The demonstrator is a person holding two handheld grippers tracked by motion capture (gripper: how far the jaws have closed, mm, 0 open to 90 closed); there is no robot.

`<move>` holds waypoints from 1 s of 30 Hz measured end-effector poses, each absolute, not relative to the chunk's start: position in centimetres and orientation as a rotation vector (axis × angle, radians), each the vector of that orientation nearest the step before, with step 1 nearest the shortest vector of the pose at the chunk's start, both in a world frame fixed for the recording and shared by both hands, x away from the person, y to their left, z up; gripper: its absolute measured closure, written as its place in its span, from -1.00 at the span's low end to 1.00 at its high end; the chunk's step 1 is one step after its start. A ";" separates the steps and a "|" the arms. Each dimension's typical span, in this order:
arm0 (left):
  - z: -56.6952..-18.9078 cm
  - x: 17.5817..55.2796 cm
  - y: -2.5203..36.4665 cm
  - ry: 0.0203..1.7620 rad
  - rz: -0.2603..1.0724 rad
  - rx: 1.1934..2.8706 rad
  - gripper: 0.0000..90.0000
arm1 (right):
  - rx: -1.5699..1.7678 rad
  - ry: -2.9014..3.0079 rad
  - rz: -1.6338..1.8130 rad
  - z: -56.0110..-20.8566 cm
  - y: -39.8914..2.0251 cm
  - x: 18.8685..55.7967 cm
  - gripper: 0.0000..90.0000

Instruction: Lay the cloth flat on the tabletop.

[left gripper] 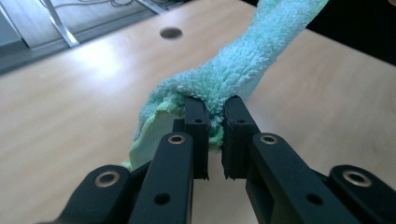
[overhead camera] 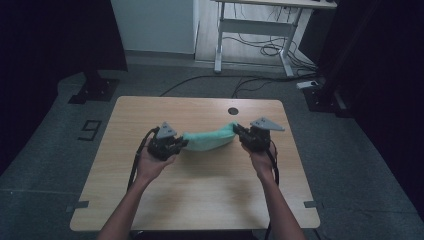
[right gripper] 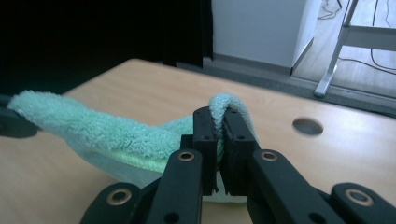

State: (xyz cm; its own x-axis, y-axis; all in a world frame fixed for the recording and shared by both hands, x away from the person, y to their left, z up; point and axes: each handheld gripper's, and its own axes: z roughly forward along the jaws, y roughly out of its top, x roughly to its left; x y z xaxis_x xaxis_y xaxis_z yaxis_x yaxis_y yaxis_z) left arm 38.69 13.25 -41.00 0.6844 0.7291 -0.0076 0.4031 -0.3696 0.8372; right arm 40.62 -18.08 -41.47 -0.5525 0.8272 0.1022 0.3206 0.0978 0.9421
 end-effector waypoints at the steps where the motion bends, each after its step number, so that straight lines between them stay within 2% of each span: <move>1: -40.3 39.2 13.2 0.867 0.480 1.989 0.84 | 1.124 1.908 1.481 -40.9 -18.3 41.2 0.90; 4: -38.4 39.1 13.3 0.836 0.532 1.918 0.84 | 1.095 1.843 1.548 -39.1 -18.8 41.2 0.90; 7: -39.6 37.8 13.1 0.817 0.532 1.950 0.82 | 1.062 1.829 1.553 -39.3 -18.8 39.7 0.89; 10: -43.3 36.3 13.3 0.857 0.425 2.010 0.75 | 1.127 1.901 1.528 -42.6 -19.1 38.1 0.82; 12: -46.1 35.1 13.5 0.893 0.381 2.060 0.65 | 1.218 1.973 1.521 -45.8 -19.3 36.9 0.67; 14: -48.8 33.9 13.9 0.929 0.273 2.092 0.58 | 1.289 2.064 1.504 -48.4 -19.3 35.6 0.54; 15: -49.8 33.3 14.0 0.942 0.241 2.109 0.52 | 1.297 2.095 1.487 -49.2 -19.3 35.0 0.52; 18: -51.2 31.6 14.5 0.971 0.231 2.118 0.00 | 1.308 2.139 1.400 -50.8 -19.0 32.9 0.15; 19: -51.1 31.4 14.7 0.968 0.229 2.108 -0.05 | 1.312 2.135 1.371 -50.8 -18.9 32.6 0.07; 22: -50.1 31.3 15.2 0.960 0.245 2.081 -0.12 | 1.317 2.105 1.367 -50.2 -19.2 32.5 -0.04; 26: -49.4 32.1 15.0 0.965 0.273 2.081 -0.12 | 1.296 2.088 1.381 -49.3 -19.2 32.9 -0.03; 30: -50.3 33.3 14.2 1.011 0.300 2.108 -0.09 | 1.308 2.111 1.344 -50.1 -18.5 33.4 -0.03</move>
